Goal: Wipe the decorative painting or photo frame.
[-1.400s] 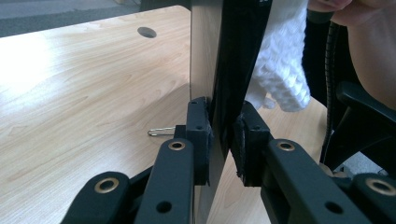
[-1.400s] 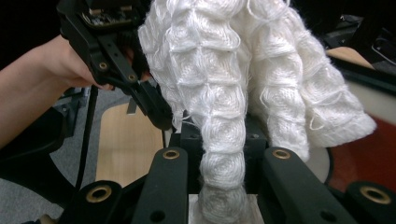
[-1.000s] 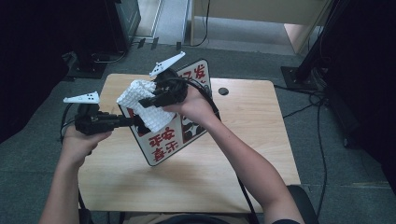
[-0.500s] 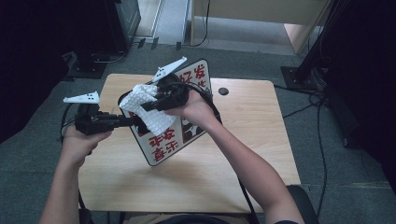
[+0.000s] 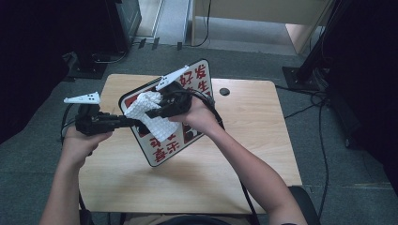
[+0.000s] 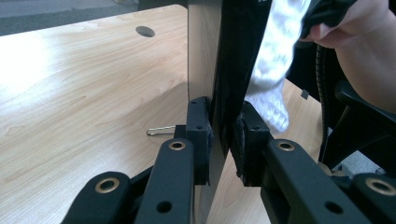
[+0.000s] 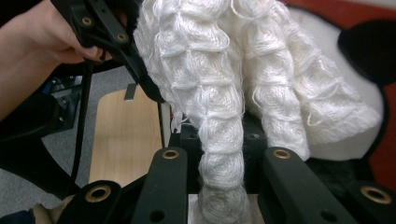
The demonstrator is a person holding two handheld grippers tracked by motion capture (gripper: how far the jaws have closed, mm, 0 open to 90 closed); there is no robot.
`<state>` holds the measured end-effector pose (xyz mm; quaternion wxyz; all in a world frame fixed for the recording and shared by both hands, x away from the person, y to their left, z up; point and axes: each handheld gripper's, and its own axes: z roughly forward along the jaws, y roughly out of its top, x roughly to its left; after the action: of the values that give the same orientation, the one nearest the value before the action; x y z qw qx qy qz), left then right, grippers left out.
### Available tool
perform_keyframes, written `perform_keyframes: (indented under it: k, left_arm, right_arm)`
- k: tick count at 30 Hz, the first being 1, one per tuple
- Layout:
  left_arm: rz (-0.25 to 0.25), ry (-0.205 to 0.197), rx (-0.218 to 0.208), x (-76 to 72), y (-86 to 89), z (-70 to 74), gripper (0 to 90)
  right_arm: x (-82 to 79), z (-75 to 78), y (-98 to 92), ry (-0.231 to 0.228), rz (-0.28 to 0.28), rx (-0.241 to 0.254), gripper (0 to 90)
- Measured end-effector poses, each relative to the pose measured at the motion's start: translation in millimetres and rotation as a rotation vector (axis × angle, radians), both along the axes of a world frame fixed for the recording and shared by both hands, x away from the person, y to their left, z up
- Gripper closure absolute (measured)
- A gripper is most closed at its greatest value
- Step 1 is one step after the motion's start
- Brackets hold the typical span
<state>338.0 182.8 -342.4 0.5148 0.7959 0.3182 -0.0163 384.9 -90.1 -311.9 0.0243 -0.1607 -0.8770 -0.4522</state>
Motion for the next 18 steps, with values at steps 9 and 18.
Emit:
perform_keyframes:
  k: [9, 18]
  left_arm:
    - [0.002, -0.001, 0.003, 0.0, -0.3, -0.1, 78.6]
    - [-0.001, 0.000, 0.001, 0.5, 0.1, -0.3, 78.6]
  right_arm:
    - [-1.6, -11.8, -2.3, 0.014, 0.001, -0.009, 77.6]
    - [-5.2, -23.2, -3.5, 0.003, 0.005, -0.043, 77.5]
